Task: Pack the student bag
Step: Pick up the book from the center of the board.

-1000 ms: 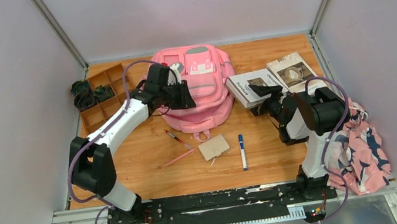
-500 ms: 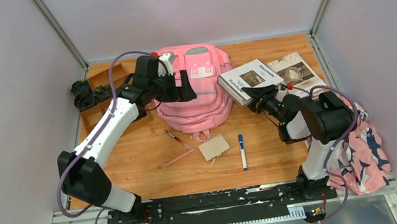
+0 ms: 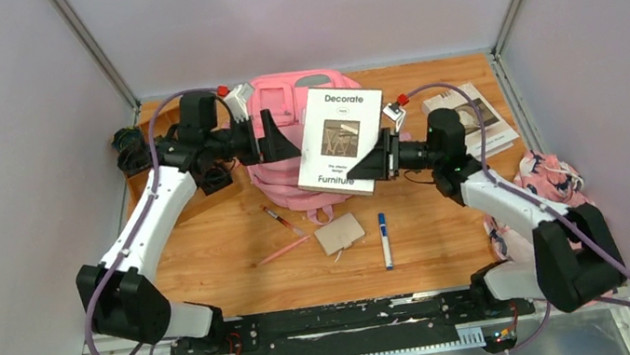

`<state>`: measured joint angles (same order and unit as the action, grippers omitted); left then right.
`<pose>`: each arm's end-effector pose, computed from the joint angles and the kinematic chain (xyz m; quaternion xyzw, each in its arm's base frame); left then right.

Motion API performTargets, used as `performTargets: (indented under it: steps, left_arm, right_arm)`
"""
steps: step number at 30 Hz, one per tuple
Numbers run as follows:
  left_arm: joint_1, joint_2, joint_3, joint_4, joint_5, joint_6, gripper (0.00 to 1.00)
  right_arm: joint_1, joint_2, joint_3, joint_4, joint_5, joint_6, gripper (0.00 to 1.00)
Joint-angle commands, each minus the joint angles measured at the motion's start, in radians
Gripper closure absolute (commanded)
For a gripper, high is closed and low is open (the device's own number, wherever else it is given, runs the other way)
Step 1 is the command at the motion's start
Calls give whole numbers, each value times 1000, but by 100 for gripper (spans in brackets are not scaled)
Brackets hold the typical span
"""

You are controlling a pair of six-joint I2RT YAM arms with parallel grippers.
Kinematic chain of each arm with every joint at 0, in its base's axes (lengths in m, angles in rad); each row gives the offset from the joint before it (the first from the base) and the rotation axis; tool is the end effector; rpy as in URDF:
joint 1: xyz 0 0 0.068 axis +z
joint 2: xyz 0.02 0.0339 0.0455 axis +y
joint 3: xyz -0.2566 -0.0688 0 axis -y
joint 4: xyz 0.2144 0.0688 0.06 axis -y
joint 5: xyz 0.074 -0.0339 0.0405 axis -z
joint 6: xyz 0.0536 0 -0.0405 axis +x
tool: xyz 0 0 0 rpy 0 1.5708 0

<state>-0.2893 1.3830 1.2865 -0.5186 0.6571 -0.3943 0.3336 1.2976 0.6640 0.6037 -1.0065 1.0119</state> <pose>0.2651 -0.1131 0.3375 0.1041 0.8471 -0.4158 0.3141 0.2324 0.1285 0.2789 -0.1076 0.7046 0.6509 0.2615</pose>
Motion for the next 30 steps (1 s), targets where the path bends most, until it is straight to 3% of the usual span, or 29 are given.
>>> performTargets:
  steps: [1,5,9,12,15,17,20,23,26,30]
  left_arm:
    - [2,2,-38,-15,203,-7,0]
    - [2,-38,-121,131,313,-136,0]
    - [3,-85,-304,698,499,-486,0]
    - [2,-98,-324,720,519,-486,0]
    - [2,-92,-330,720,514,-491,3]
    - [3,-91,-335,719,504,-494,10]
    - [3,-93,-340,720,473,-514,36]
    - [2,-95,-332,721,419,-569,66]
    - [2,-106,-310,722,366,-628,72]
    - [2,-148,-292,723,253,-679,76]
  right_arm:
    - [4,-84,64,-425,-159,-389,71]
    - [10,-78,76,-395,-290,-408,69]
    - [27,-52,65,-266,-378,-348,65]
    - [62,-19,54,-41,-426,-191,65]
    - [104,-2,75,-35,-428,-199,64]
    - [122,14,93,-64,-418,-214,63]
    - [124,35,106,-136,-360,-232,59]
    - [115,30,106,-265,-240,-271,46]
    - [109,-26,49,-184,-103,-151,31]
    - [107,-196,-84,-50,210,84,13]
